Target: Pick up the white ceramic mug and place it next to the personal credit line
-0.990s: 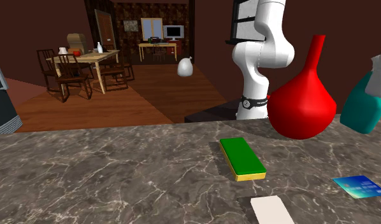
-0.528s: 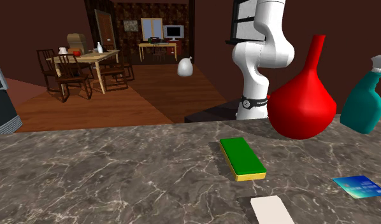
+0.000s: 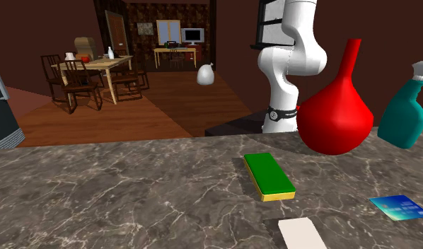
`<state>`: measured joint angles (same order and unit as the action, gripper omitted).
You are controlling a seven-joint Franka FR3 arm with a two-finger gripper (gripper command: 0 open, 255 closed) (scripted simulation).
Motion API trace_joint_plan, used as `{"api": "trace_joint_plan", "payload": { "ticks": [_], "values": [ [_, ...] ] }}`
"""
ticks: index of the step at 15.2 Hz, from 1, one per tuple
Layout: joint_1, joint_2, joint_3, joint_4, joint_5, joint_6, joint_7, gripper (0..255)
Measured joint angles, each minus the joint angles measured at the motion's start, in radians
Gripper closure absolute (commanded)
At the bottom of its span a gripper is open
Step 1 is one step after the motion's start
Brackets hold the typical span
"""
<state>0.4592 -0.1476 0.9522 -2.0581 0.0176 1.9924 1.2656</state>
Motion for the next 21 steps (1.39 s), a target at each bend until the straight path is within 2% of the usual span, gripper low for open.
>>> {"api": "trace_joint_plan", "payload": {
  "ticks": [12,21],
  "values": [
    [-0.008,0.079,0.034,-0.113,-0.074,0.157,0.067,255],
    [-0.005,0.197,0.046,-0.164,-0.207,0.264,0.172,255]
  ]
}}
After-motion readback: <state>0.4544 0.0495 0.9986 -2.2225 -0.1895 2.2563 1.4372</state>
